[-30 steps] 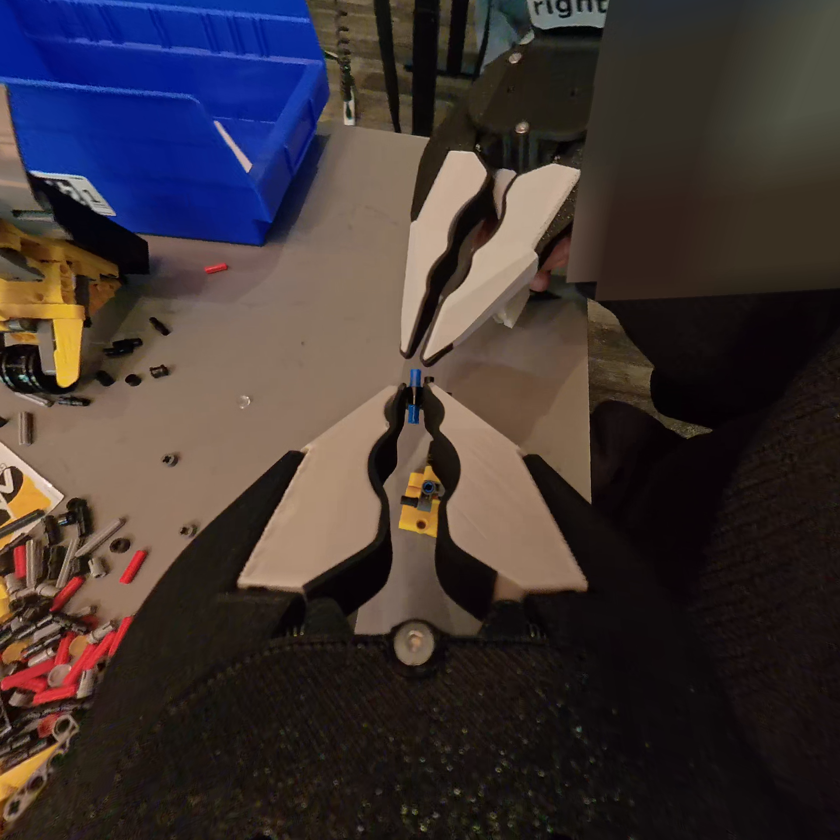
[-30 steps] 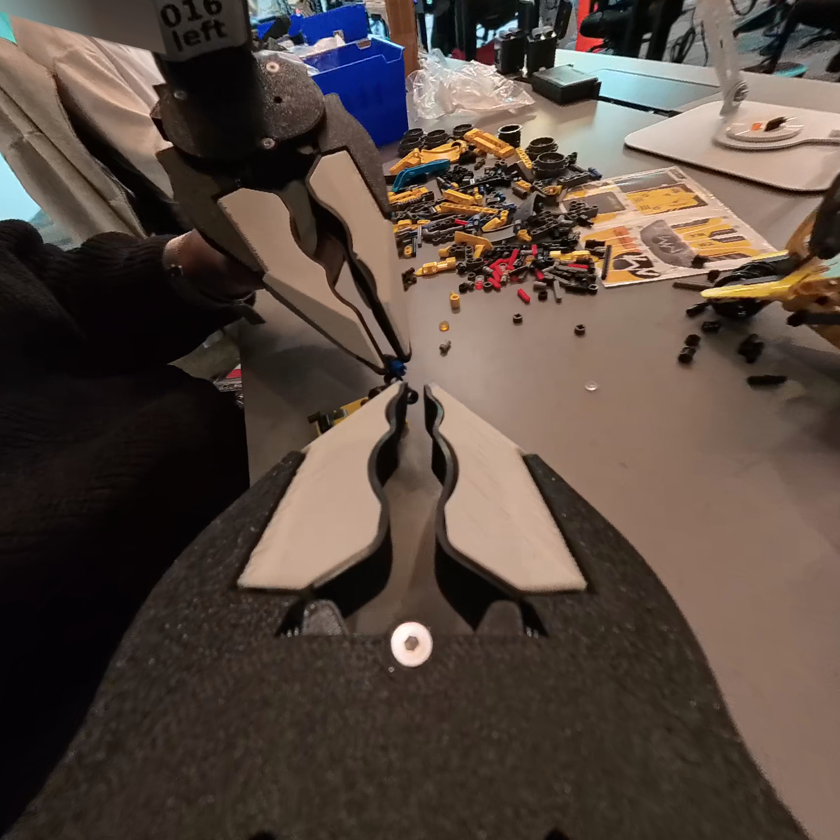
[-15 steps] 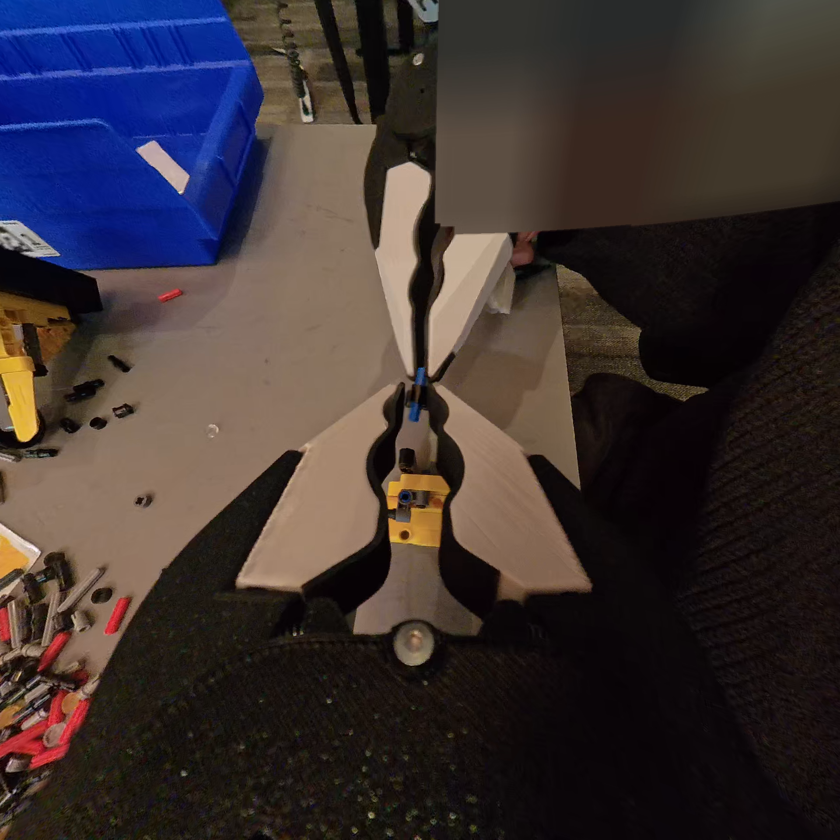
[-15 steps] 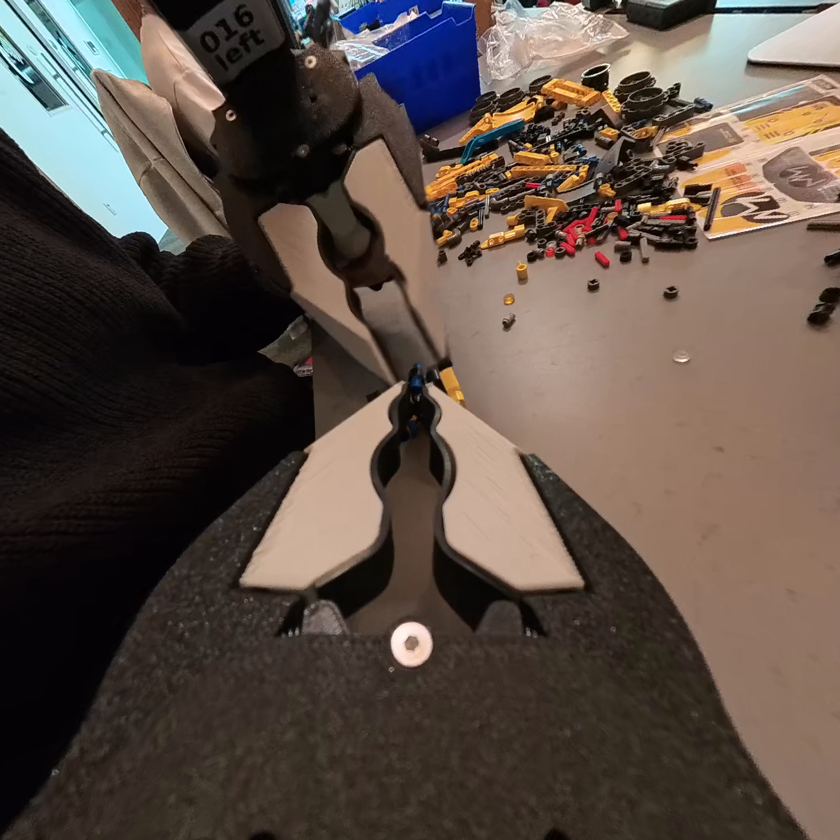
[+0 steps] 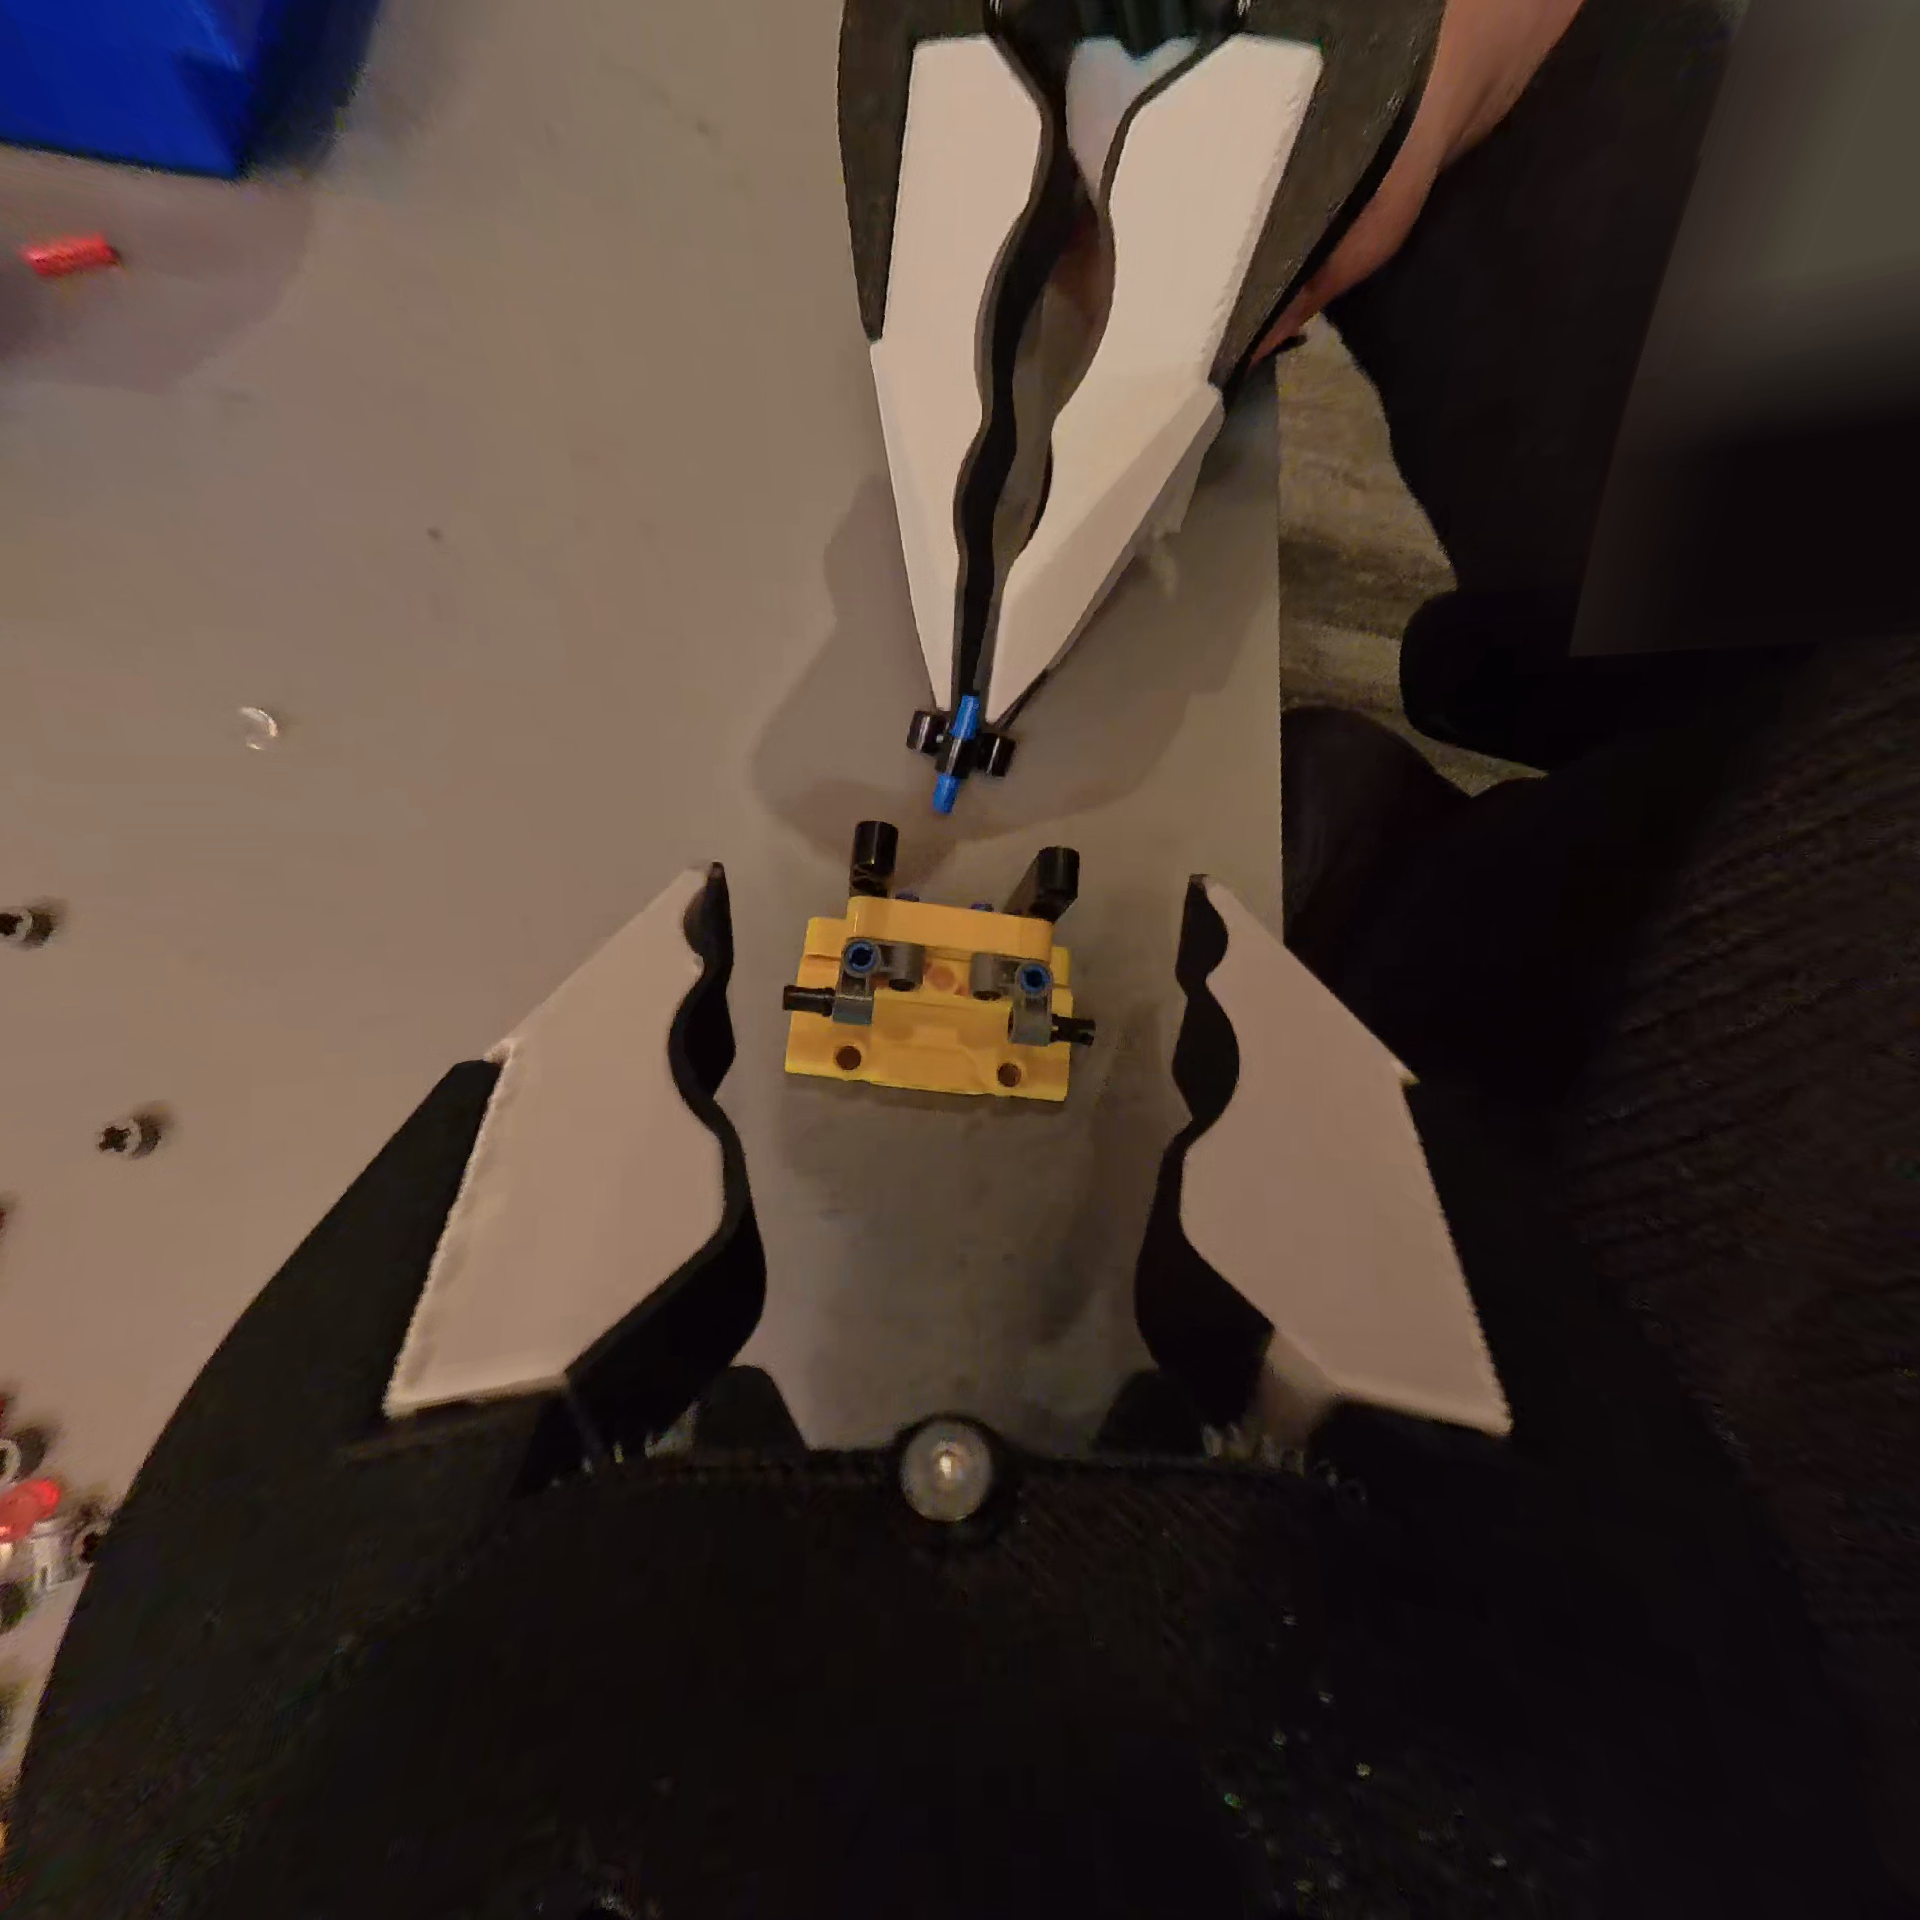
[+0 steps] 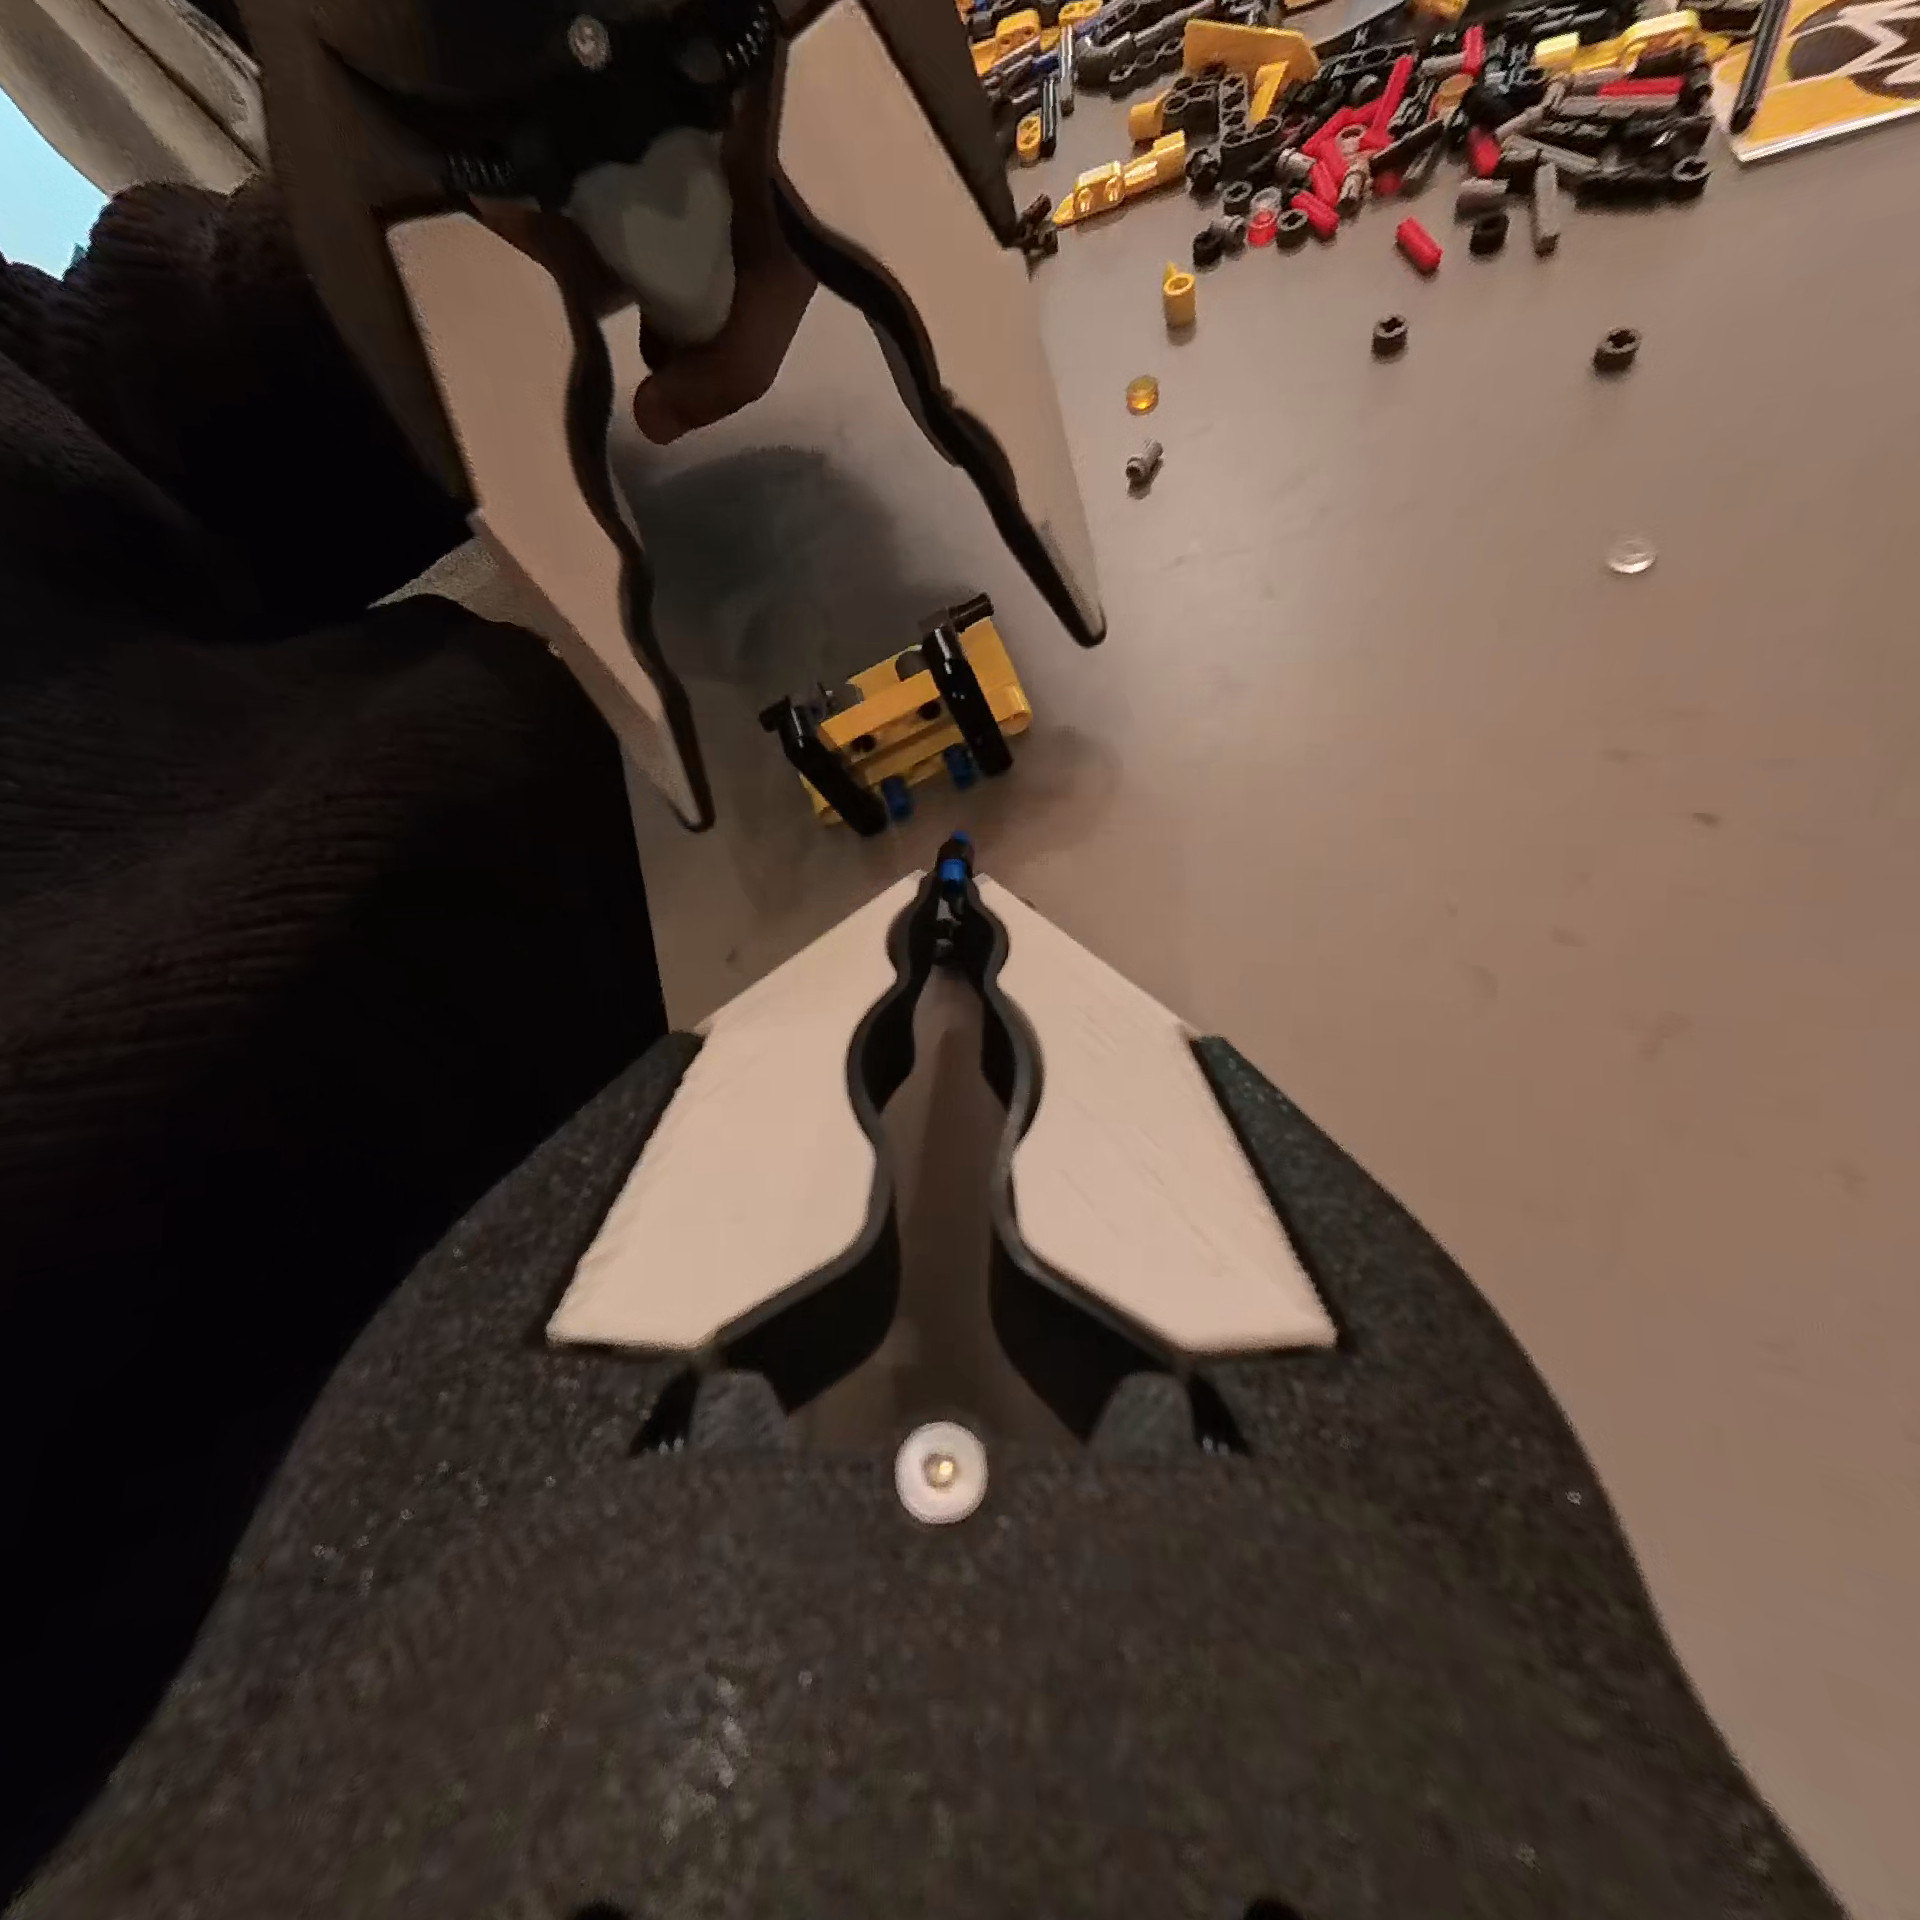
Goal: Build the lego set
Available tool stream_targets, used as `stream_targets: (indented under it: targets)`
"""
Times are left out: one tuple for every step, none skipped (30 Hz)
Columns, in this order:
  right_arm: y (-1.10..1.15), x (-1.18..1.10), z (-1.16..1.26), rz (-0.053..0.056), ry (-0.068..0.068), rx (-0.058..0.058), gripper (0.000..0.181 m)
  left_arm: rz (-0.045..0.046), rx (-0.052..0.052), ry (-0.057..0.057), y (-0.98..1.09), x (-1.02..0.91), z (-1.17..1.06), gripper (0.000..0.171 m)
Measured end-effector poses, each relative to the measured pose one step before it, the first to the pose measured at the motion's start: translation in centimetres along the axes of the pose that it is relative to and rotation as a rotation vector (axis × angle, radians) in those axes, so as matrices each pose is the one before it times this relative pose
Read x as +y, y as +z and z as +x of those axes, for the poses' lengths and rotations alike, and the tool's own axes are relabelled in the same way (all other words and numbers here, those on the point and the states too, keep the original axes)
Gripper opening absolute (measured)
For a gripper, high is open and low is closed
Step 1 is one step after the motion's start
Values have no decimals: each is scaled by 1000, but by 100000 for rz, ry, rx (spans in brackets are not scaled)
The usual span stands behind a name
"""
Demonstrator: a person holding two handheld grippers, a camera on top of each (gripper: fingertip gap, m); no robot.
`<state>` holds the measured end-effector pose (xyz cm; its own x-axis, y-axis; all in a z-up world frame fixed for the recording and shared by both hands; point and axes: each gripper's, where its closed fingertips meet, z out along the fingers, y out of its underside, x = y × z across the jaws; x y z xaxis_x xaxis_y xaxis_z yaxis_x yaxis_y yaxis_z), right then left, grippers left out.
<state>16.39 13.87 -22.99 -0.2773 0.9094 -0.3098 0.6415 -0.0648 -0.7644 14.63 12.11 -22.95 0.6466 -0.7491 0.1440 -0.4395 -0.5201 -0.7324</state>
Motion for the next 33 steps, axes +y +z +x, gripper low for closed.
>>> stream_targets:
  targets:
    - [-13, 134, -82, -766, 280, -123, 3, -1778, -648, 493, 147, 285, -55, 83]
    - [-13, 279, -22, -1566, 315, 285, 3, -1898, -674, 425, 140, 332, -75, 80]
    - [41, 472, 76, -2594, 302, 859, 2, -1773, -832, 364, 134, 324, -96, 77]
    - [-5, 282, -30, -1365, 289, 227, 2, -1552, -601, 296, 136, 303, -62, 75]
    - [-69, 89, -85, -338, 147, -249, 2, -1196, -472, 83, 123, 273, -52, 73]
    - [-67, 99, -49, -456, 23, -11, 2, -842, -288, -127, 103, 209, -26, 71]
    - [-50, 37, -23, -114, -94, -10, 2, -546, -43, -117, 83, 167, -1, 70]
    - [-11, 12, -18, 67, -211, -116, 2, 632, -577, 149, -22, -44, -78, 67]
    - [54, -31, -49, 227, -134, -543, 1, 108, -94, 40, -19, 28, -21, 63]
    - [91, -60, -63, 288, -27, -691, 1, 139, -178, -99, -8, 7, -74, 60]
    - [121, -107, -8, 325, -96, -408, 1, 244, 95, -201, 7, -30, -21, 60]
    - [147, -121, -20, 243, -208, -330, 1, 184, 59, -58, 13, -14, -9, 60]
    - [145, -88, -43, 72, -310, -274, 1, 68, -3, 229, 2, -4, 5, 60]
    - [144, -89, -69, -14, -435, -222, 1, -22, 128, 471, 8, 17, 47, 60]
    - [134, -74, -81, -73, -421, -284, 1, -68, 446, 598, 10, 7, 111, 60]
    - [145, -62, -100, -155, -278, -330, 1, -89, 646, 851, 11, -2, 157, 60]
    - [131, -61, -117, -167, -237, -400, 1, -67, 550, 1193, 43, -14, 180, 60]
    - [139, -69, -125, -162, -262, -490, 1, 75, 766, 1233, 63, -47, 206, 60]
    - [142, -48, -157, -216, -160, -786, 1, 130, 645, 1098, 87, -65, 173, 60]
    - [134, -50, -177, -203, 46, -964, 1, 214, 453, 867, 79, -84, 106, 60]
    - [120, -59, -109, -100, 252, -787, 1, 231, 550, 651, 74, -73, 72, 60]
    - [96, -52, -80, -61, 368, -671, 2, 224, 582, 370, 68, -59, 46, 60]
    - [78, -33, -59, -152, 288, -609, 2, 400, 541, 236, 47, -68, 13, 60]
    - [43, -7, -24, -195, 103, -332, 2, 354, 436, 363, 38, -39, -2, 60]
    - [5, -3, 0, -128, 54, -107, 2, 289, 247, 333, 14, -10, -22, 60]
    - [7, -6, -2, -111, 55, -117, 2, 316, 246, 268, -7, -5, -20, 60]
    - [36, -9, -11, -134, 28, -318, 2, 303, 389, 187, -1, 4, 4, 60]
    - [44, 1, -64, -250, 44, -592, 2, 324, 436, 291, -11, -1, 13, 60]
    - [29, 0, -49, -298, 0, -546, 2, 276, 405, 352, -11, 17, 12, 60]
    - [21, -17, -44, -330, -127, -549, 2, 226, 529, 473, -21, 29, 15, 60]
    - [28, -7, -41, -398, -311, -668, 2, 248, 503, 502, -20, 14, 17, 60]
    - [43, -34, -11, -310, -283, -730, 2, 249, 481, 485, -20, 26, 9, 60]
    - [45, -9, -59, -288, -33, -1134, 2, 280, 551, 384, -23, 24, -2, 60]
